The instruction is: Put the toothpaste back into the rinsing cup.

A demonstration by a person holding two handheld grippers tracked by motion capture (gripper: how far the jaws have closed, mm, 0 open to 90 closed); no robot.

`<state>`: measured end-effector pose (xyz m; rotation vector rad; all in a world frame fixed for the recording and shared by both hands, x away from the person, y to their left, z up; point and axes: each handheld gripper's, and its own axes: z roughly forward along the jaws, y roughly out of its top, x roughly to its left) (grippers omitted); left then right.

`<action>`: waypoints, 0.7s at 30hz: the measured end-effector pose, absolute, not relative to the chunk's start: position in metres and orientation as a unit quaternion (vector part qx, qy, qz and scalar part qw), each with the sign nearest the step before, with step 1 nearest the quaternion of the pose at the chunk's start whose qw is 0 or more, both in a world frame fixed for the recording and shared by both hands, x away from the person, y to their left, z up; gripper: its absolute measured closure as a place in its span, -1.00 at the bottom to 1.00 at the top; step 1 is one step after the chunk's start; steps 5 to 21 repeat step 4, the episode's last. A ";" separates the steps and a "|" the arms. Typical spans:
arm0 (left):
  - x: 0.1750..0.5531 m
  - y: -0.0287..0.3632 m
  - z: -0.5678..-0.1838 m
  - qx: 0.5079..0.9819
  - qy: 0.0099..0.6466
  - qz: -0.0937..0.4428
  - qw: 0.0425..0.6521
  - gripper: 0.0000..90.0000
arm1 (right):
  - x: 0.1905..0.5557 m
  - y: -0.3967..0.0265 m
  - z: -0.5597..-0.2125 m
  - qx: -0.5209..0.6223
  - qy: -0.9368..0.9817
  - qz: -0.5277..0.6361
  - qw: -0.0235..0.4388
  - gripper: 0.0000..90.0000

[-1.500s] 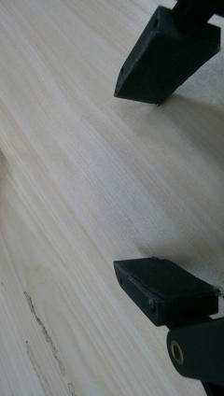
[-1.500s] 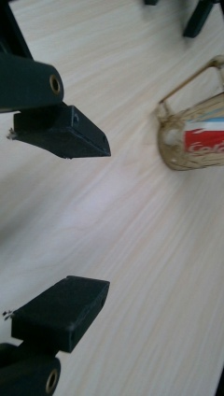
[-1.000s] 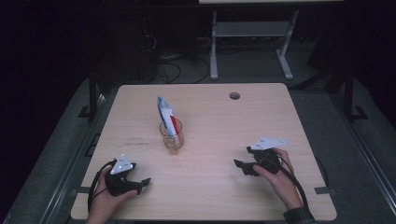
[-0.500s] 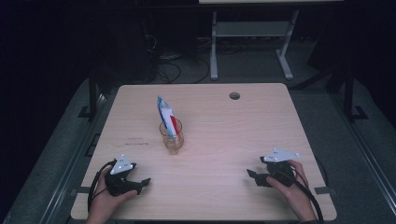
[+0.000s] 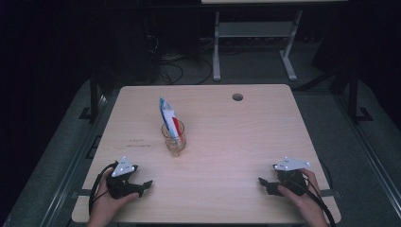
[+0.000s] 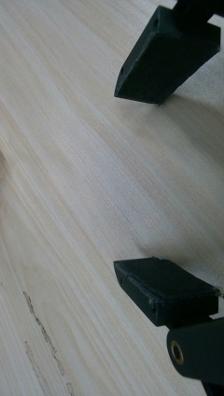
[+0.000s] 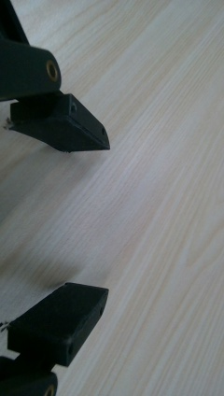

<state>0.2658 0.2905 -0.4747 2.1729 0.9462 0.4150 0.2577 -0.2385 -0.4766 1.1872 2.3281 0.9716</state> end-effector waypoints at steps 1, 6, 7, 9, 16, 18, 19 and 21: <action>0.266 0.291 -0.475 0.843 0.367 0.161 0.360 -0.70 | 0.258 -0.239 -0.477 0.420 0.821 0.344 0.176 -0.49; 0.266 0.290 -0.475 0.843 0.367 0.161 0.359 -0.70 | 0.257 -0.240 -0.477 0.420 0.821 0.345 0.177 -0.51; 0.266 0.290 -0.475 0.843 0.367 0.161 0.359 -0.70 | 0.257 -0.240 -0.477 0.420 0.821 0.345 0.177 -0.51; 0.266 0.290 -0.475 0.843 0.367 0.161 0.359 -0.70 | 0.257 -0.240 -0.477 0.420 0.821 0.345 0.177 -0.51; 0.266 0.290 -0.475 0.843 0.367 0.161 0.359 -0.70 | 0.257 -0.240 -0.477 0.420 0.821 0.345 0.177 -0.51; 0.266 0.290 -0.475 0.843 0.367 0.161 0.359 -0.70 | 0.257 -0.240 -0.477 0.420 0.821 0.345 0.177 -0.51; 0.266 0.290 -0.475 0.843 0.367 0.161 0.359 -0.70 | 0.257 -0.240 -0.477 0.420 0.821 0.345 0.177 -0.51; 0.266 0.290 -0.475 0.843 0.367 0.161 0.359 -0.70 | 0.257 -0.240 -0.477 0.420 0.821 0.345 0.177 -0.51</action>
